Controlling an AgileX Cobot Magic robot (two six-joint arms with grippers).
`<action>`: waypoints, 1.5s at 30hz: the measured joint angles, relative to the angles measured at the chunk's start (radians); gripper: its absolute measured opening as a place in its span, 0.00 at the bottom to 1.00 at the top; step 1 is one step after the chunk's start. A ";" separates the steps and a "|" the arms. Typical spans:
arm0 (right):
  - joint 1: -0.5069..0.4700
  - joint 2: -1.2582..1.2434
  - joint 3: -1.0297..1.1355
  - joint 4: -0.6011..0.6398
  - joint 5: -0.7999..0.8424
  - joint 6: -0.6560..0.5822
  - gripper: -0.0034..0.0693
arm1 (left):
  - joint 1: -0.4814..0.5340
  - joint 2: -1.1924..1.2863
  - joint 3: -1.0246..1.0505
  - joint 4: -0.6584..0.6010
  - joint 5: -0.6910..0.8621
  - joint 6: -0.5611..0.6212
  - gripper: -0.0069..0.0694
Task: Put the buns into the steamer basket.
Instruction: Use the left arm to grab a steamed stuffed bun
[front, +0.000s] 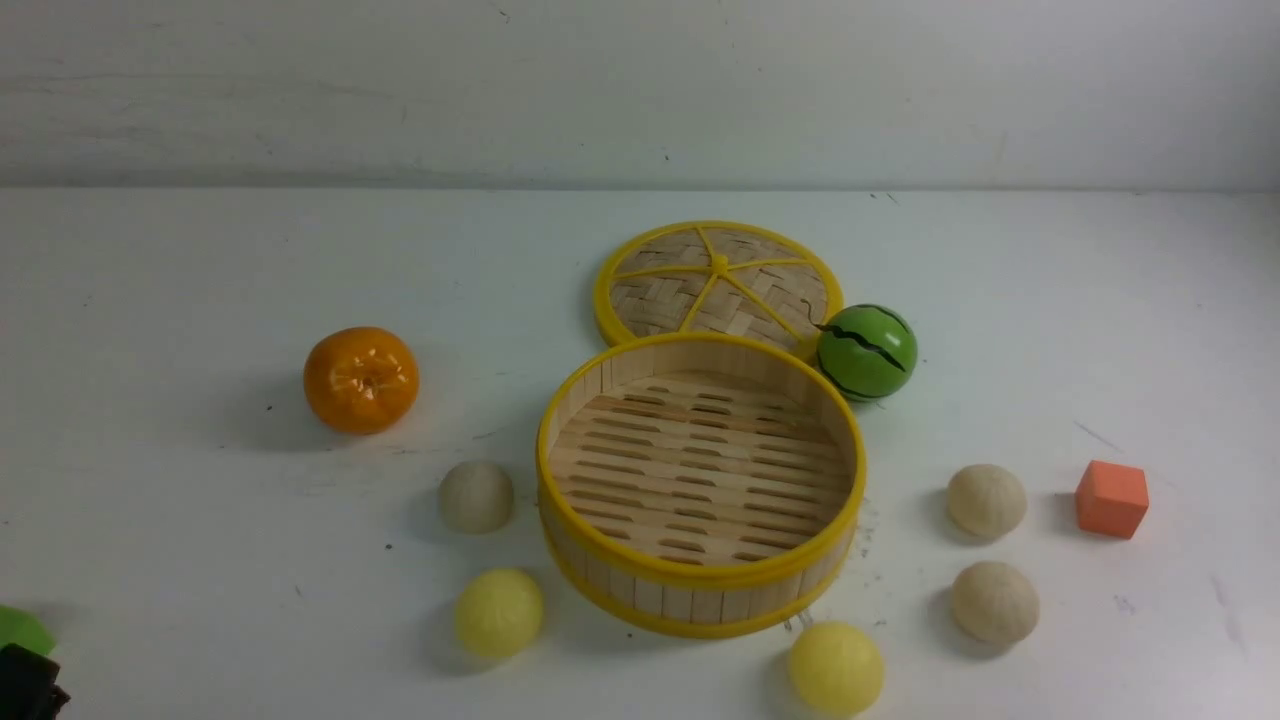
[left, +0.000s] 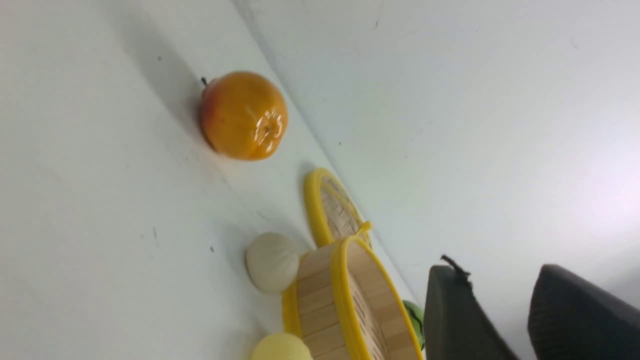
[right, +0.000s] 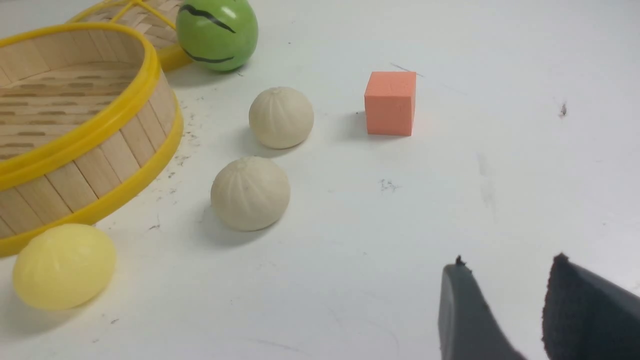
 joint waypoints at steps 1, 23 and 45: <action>0.000 0.000 0.000 0.000 0.000 0.000 0.38 | 0.000 0.000 -0.003 -0.001 0.002 0.001 0.36; 0.000 0.000 0.000 0.000 0.000 0.000 0.38 | 0.000 0.877 -0.756 0.099 0.977 0.583 0.07; 0.000 0.000 0.000 0.000 0.000 0.000 0.38 | -0.333 1.648 -1.308 0.458 0.944 0.359 0.07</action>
